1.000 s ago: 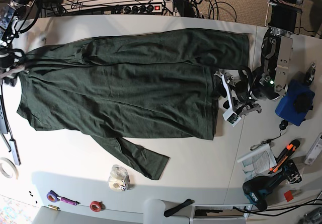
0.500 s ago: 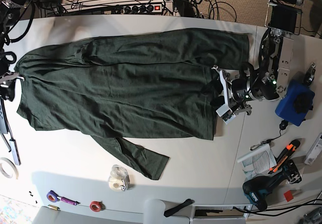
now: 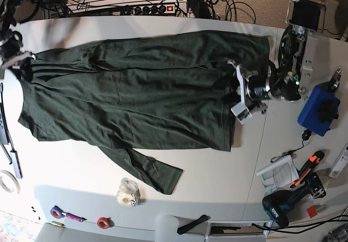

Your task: Layout the t-shirt on the table in an organized manner, then fold the t-shirt properly

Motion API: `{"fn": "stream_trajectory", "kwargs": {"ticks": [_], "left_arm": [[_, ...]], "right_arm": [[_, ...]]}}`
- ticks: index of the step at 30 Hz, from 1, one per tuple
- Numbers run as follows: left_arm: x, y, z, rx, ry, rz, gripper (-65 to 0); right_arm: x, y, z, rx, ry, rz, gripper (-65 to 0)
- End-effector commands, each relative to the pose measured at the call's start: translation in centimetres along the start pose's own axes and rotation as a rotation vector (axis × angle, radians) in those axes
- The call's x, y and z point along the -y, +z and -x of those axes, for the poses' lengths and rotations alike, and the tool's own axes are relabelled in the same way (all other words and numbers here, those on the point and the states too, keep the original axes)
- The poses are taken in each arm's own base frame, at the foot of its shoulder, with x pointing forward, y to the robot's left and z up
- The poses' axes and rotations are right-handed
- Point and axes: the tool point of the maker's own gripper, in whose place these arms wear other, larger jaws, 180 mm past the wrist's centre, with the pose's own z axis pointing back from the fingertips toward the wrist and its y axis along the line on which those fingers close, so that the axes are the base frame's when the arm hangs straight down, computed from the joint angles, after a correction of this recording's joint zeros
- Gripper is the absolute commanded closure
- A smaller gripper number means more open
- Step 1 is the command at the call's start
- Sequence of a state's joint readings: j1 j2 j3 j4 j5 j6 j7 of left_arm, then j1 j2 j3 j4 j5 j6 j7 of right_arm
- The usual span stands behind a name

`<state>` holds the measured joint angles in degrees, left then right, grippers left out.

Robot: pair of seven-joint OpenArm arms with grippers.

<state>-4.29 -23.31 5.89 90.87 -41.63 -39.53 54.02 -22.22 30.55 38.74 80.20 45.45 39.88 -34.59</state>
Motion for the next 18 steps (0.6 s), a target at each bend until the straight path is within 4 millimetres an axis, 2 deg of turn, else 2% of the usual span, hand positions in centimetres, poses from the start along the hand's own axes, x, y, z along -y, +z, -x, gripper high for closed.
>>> {"fn": "stream_trajectory", "kwargs": {"ticks": [1, 5, 9, 13, 18], "left_arm": [[0.1, 0.4, -1.3, 0.045, -0.015, 0.007, -27.9], [0.7, 0.2, 0.1, 0.023, 0.008, 0.019, -27.9], [0.9, 0.1, 0.4, 0.022, 0.014, 0.024, -27.9], [0.9, 0.1, 0.4, 0.022, 0.015, 0.024, -27.9], [1.0, 0.1, 0.4, 0.021, 0.015, 0.024, -27.9]], "right_arm": [[-0.1, 0.5, -1.1, 0.032, -0.012, -0.017, -16.2], [-2.3, 1.3, 2.2, -0.034, -0.181, -0.105, -16.2], [-5.3, 1.8, 5.3, -0.103, -0.341, -0.204, -16.2], [-7.2, 2.0, 7.6, -0.103, -0.438, -0.226, -16.2], [-8.5, 2.3, 9.3, -0.099, -0.51, -0.231, -16.1]]}}
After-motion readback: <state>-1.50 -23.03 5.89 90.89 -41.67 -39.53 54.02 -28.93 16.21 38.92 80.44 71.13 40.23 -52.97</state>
